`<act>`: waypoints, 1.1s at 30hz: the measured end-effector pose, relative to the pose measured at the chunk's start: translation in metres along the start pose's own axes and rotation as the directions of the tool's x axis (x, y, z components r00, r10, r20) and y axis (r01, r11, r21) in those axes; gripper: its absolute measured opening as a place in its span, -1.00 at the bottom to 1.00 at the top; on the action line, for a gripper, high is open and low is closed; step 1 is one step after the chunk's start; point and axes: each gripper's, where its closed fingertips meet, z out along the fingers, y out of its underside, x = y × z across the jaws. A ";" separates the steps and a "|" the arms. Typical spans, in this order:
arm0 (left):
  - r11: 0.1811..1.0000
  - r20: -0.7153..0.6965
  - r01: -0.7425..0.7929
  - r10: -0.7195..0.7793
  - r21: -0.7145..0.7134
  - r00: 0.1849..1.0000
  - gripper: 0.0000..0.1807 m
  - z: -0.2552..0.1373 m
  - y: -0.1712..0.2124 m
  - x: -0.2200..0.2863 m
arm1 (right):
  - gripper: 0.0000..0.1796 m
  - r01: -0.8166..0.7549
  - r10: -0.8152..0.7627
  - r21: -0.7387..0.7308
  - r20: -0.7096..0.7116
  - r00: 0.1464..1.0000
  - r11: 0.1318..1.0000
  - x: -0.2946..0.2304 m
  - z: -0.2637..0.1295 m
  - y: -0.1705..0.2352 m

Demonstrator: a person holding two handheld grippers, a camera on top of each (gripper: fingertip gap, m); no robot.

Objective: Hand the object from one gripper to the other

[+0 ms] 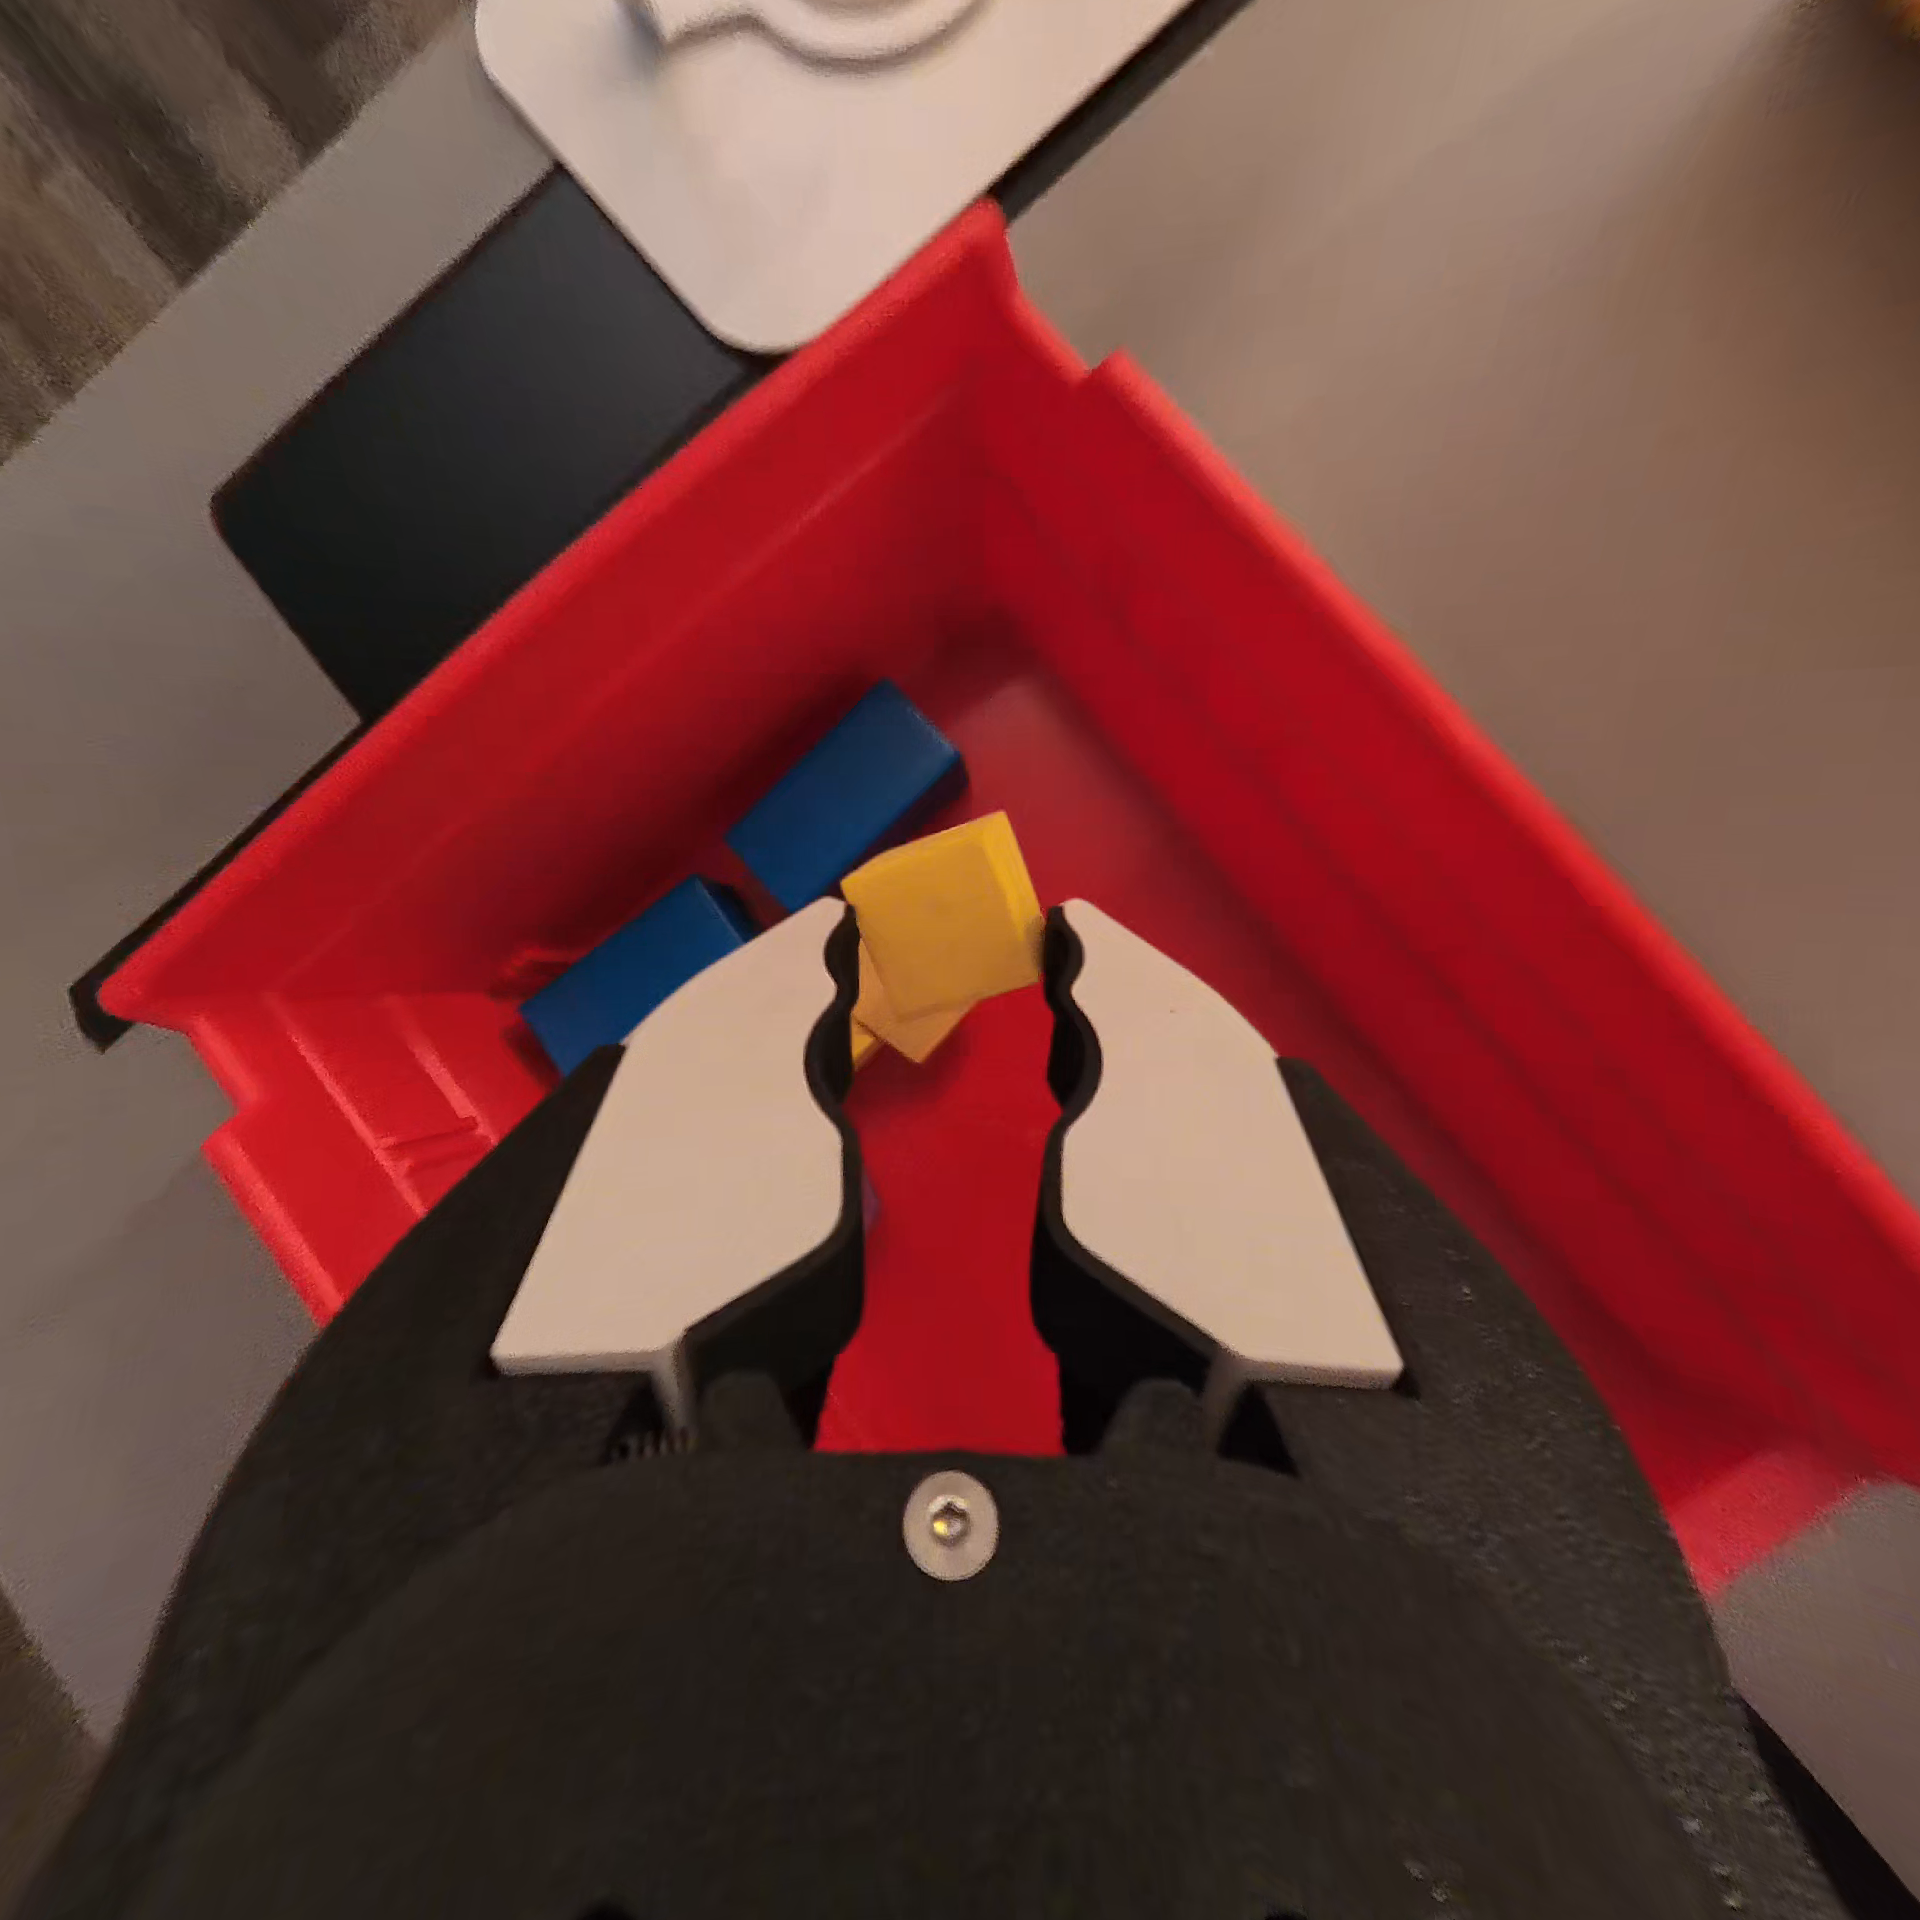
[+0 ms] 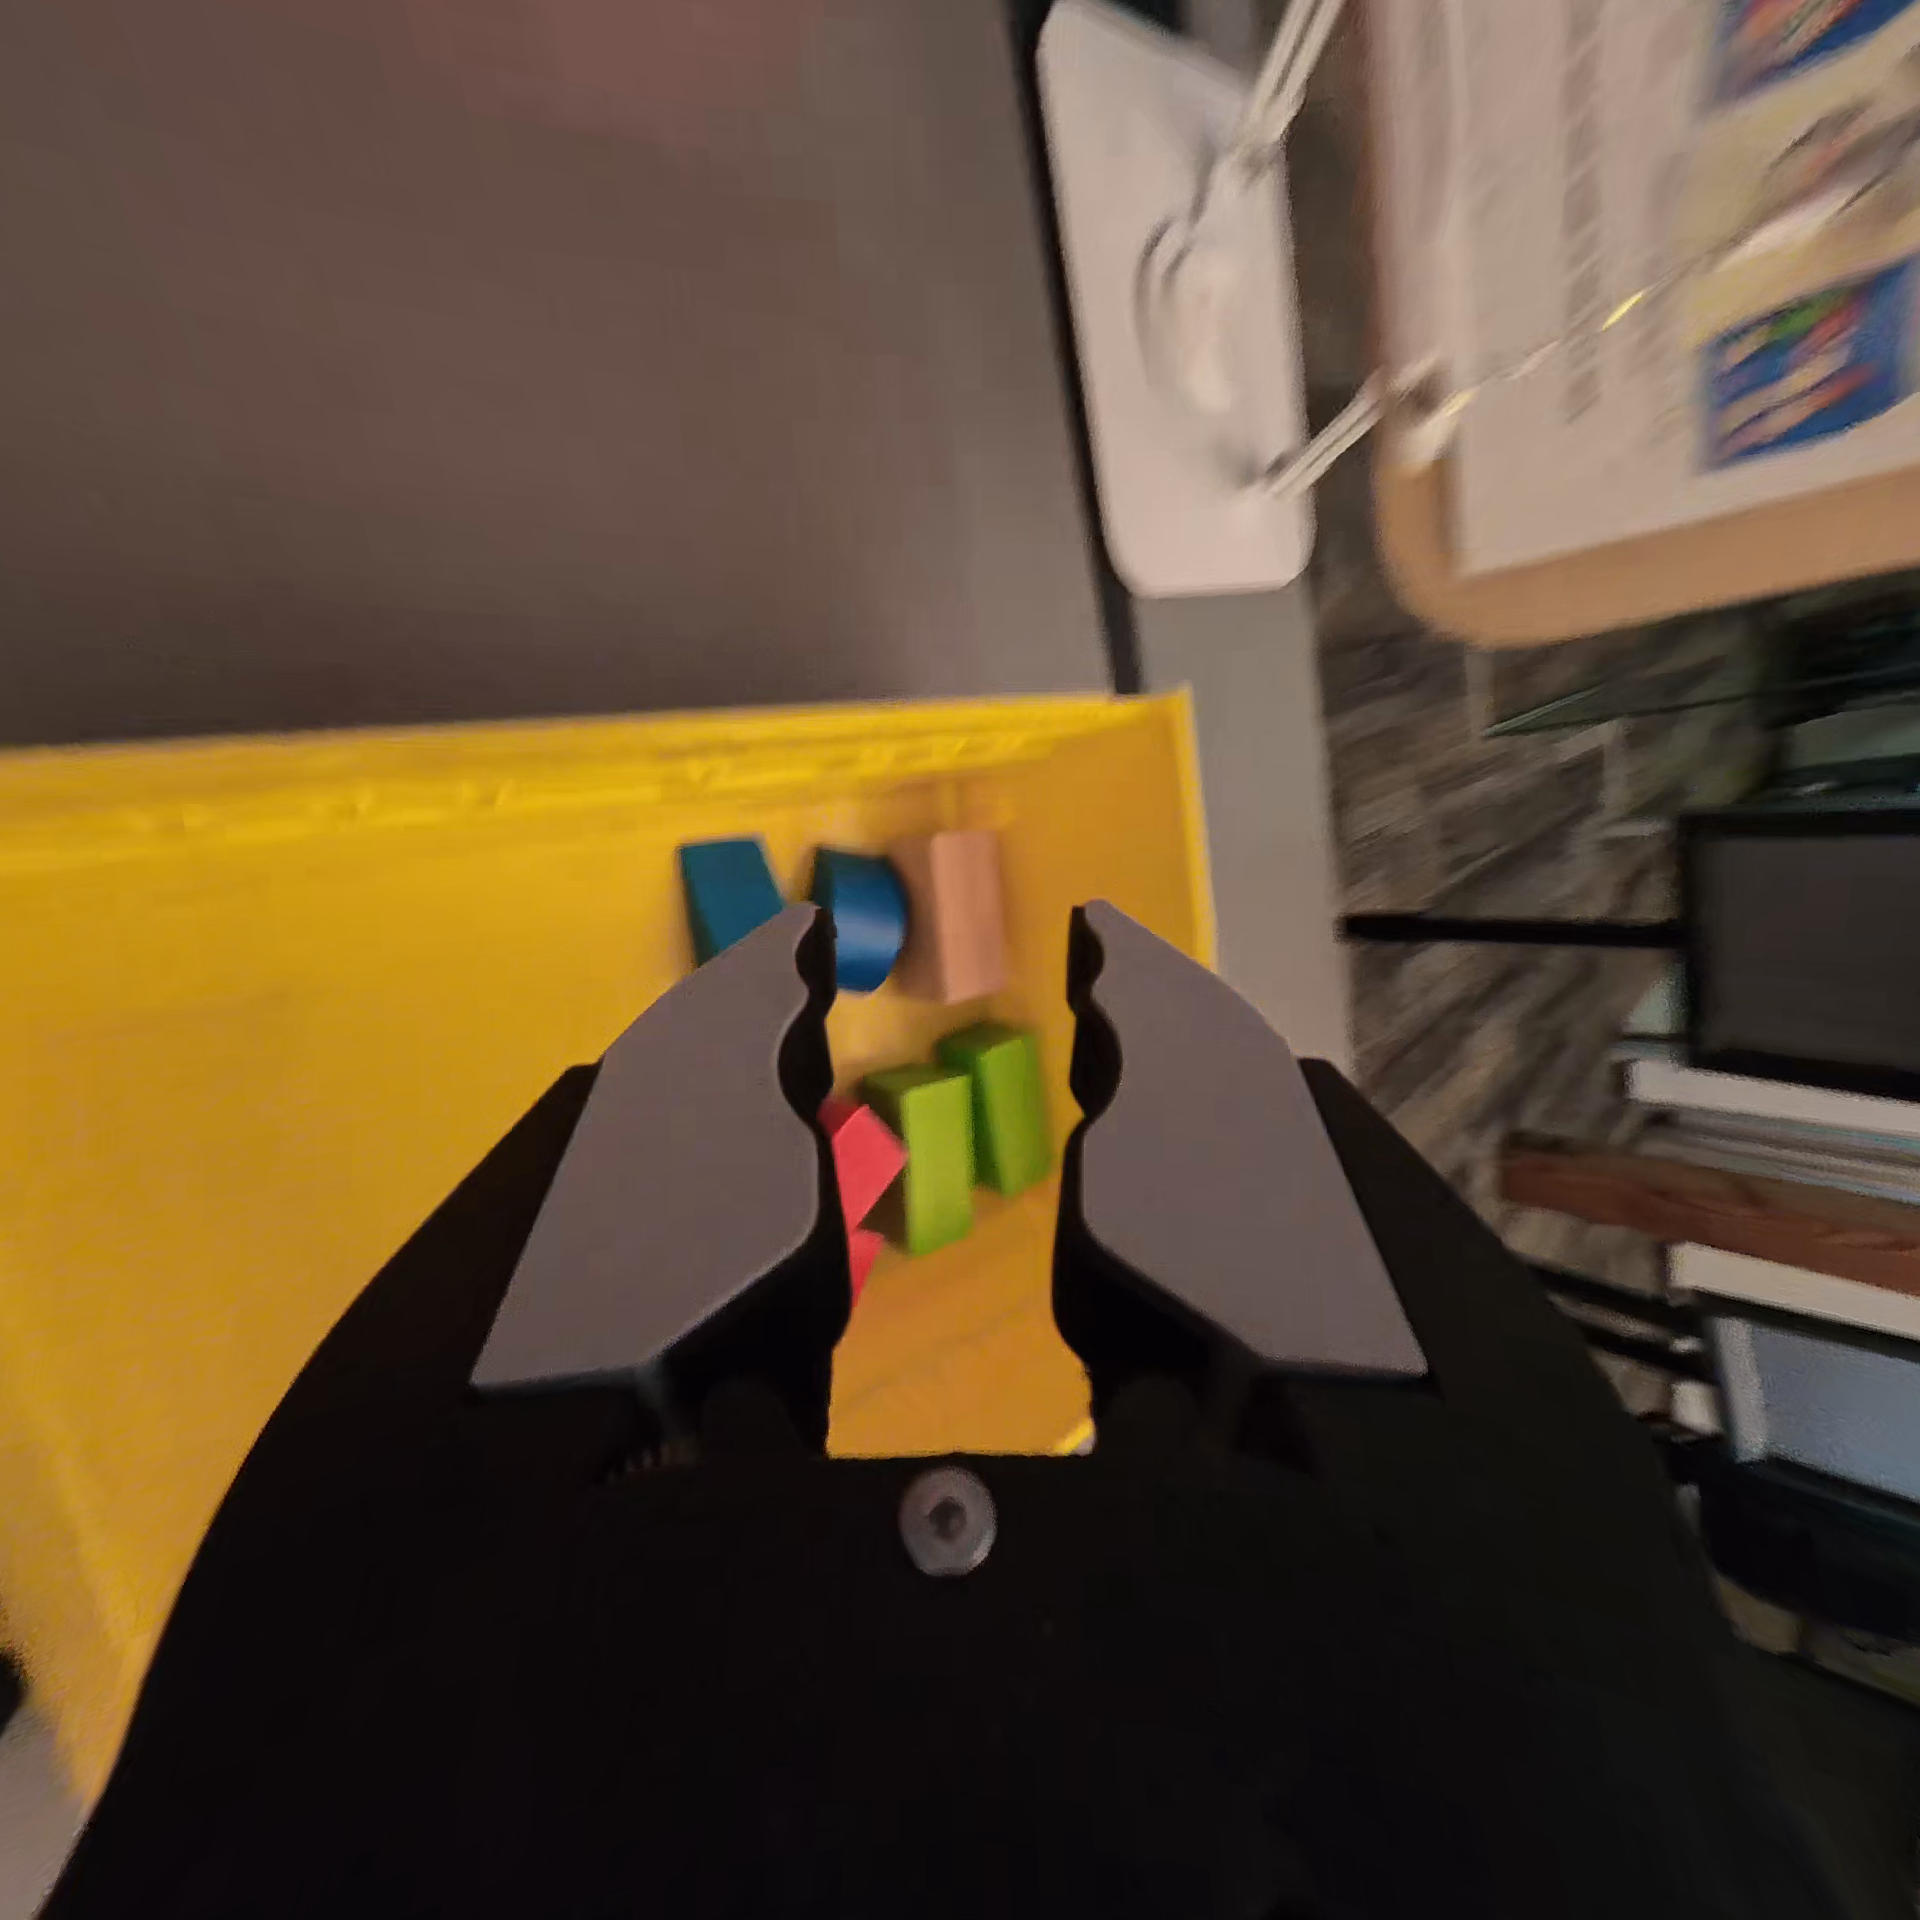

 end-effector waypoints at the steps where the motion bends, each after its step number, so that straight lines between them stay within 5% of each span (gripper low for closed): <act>1: 0.999 -0.048 0.001 0.001 0.039 0.999 -0.63 -0.012 -0.005 0.007 | -0.51 0.031 -0.029 0.051 -0.050 0.998 0.998 0.005 -0.005 -0.016; 4: 0.983 -0.279 -0.043 0.093 0.180 0.956 -0.63 -0.052 -0.025 0.053 | -0.50 0.152 -0.112 0.237 -0.175 0.978 0.960 0.005 -0.024 -0.075; 7: 0.948 -0.492 -0.124 0.261 0.292 0.831 -0.63 -0.089 -0.038 0.117 | -0.50 0.296 -0.205 0.425 -0.248 0.947 0.856 -0.022 -0.043 -0.138; 14: 0.864 -0.637 -0.389 0.501 0.321 0.587 -0.63 -0.111 -0.019 0.211 | -0.54 0.465 -0.424 0.604 -0.222 0.878 0.647 -0.111 -0.057 -0.210; 25: 0.831 -0.710 -0.467 0.523 0.302 0.471 -0.62 -0.108 -0.006 0.246 | -0.68 0.546 -0.525 0.541 -0.210 0.825 0.640 -0.137 -0.037 -0.213; 28: 0.834 -0.700 -0.456 0.524 0.309 0.485 -0.40 -0.110 -0.009 0.242 | -0.68 0.532 -0.507 0.531 -0.208 0.837 0.660 -0.131 -0.040 -0.210; 33: 0.856 -0.655 -0.394 0.511 0.334 0.556 -0.30 -0.119 -0.019 0.222 | -0.68 0.356 -0.360 0.375 -0.061 0.931 0.856 -0.073 -0.051 -0.143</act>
